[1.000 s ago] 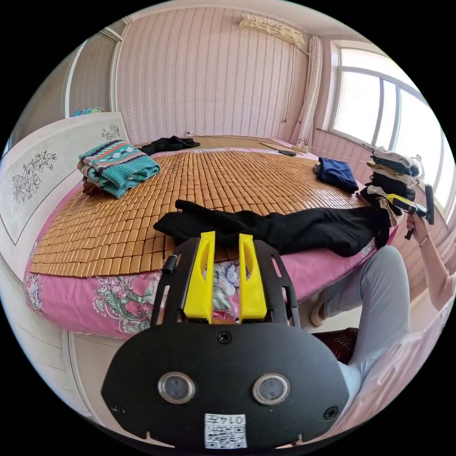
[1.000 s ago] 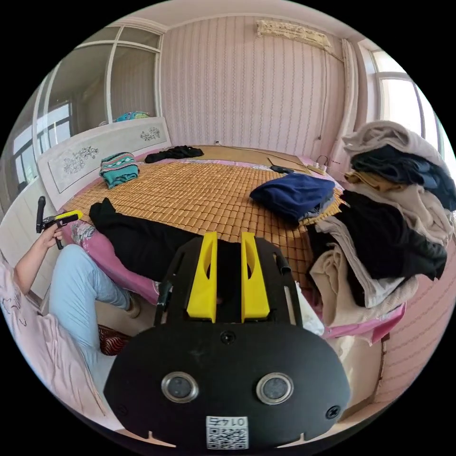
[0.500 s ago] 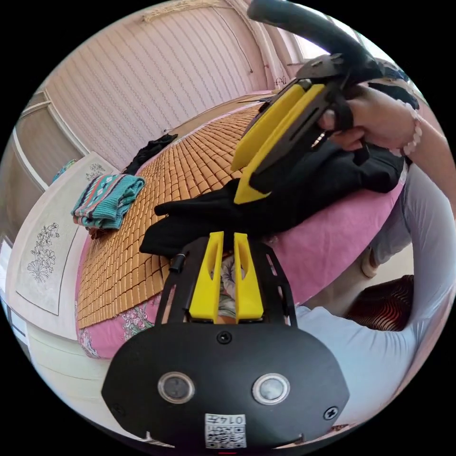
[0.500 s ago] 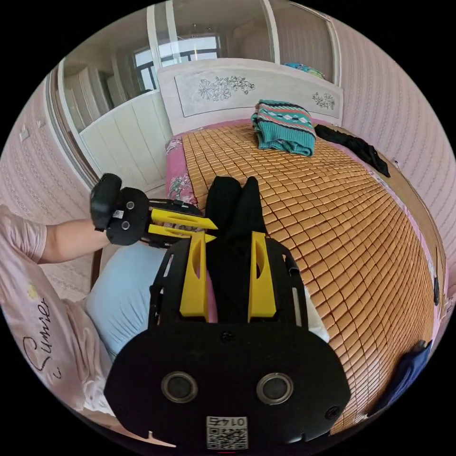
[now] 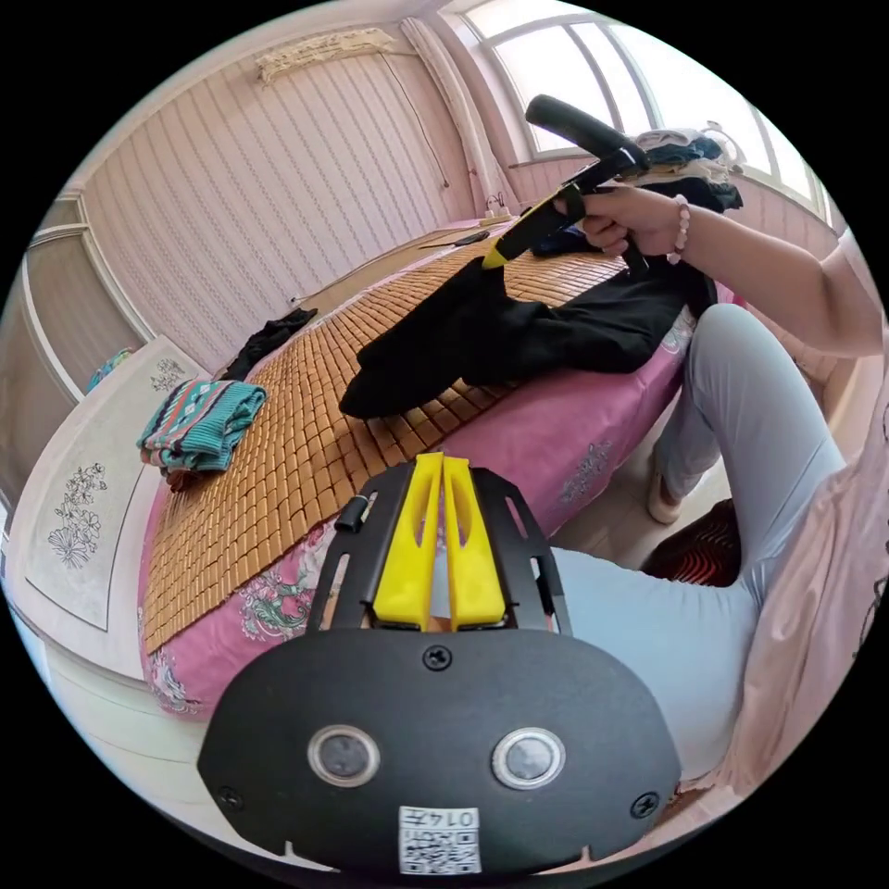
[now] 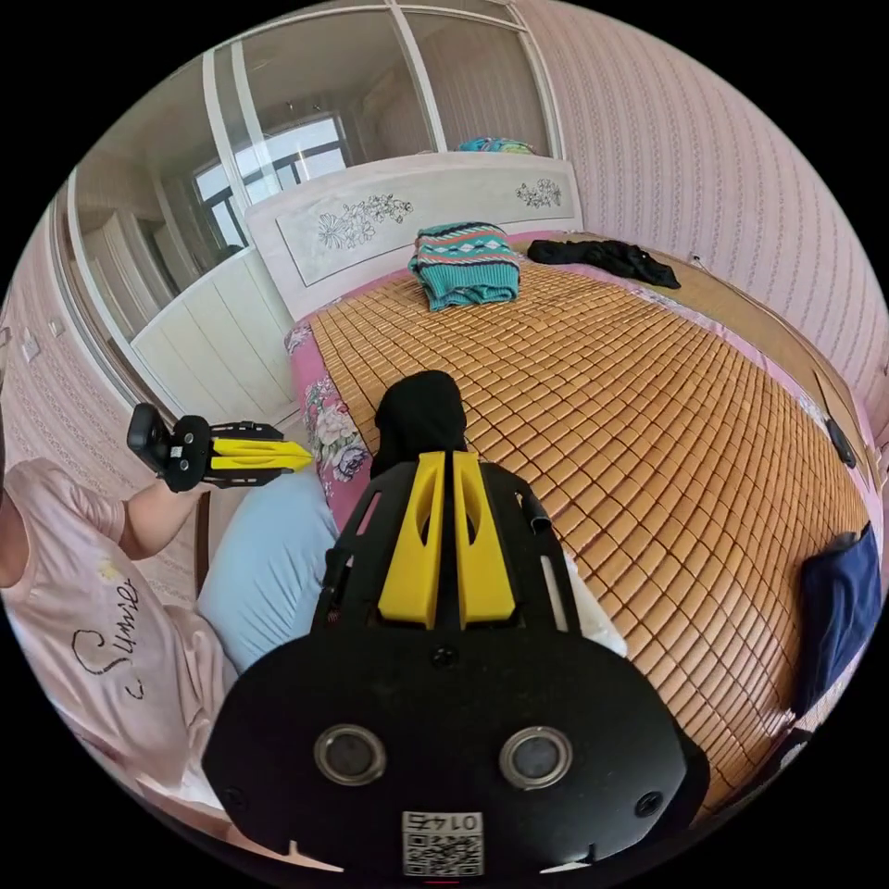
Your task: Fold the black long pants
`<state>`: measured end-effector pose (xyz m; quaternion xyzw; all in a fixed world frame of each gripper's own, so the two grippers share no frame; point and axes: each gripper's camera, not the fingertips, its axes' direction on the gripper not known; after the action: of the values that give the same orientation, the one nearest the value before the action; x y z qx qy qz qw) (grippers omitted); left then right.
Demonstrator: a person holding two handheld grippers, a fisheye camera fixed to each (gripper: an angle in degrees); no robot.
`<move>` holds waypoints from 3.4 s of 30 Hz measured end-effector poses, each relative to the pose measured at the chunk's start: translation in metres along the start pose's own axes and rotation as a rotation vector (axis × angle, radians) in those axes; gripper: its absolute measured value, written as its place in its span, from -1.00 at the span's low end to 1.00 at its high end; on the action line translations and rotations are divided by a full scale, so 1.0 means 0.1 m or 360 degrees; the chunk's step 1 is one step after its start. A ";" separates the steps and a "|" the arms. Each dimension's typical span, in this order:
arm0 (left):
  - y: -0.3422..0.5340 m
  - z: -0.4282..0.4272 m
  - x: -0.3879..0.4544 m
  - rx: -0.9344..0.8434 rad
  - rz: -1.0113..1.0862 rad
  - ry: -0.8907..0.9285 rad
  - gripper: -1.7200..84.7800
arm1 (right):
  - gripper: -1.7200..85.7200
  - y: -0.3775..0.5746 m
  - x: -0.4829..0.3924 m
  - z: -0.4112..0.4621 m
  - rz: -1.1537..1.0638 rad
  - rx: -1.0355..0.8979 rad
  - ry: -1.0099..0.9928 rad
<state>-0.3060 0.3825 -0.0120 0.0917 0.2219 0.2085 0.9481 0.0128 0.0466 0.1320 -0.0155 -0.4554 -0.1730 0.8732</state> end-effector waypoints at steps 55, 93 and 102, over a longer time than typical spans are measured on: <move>-0.79 -0.21 -0.89 -0.0009 -0.0584 0.0991 -0.96 | -0.96 3.07 0.45 -1.28 0.0822 0.0372 -0.0023; -1.01 -0.65 -0.76 0.0011 -0.0612 0.1200 -0.97 | -0.94 2.73 0.28 -1.23 0.0909 0.0423 -0.0205; -1.93 -1.62 -0.53 0.0878 -0.0456 0.1531 -0.98 | -0.94 1.96 0.22 -3.02 0.0785 0.1070 0.0632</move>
<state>-0.3547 0.1999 -0.1862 0.1997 0.6848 0.0305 0.7001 0.3247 0.1683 -0.0012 0.1940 -0.2930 0.1975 0.9152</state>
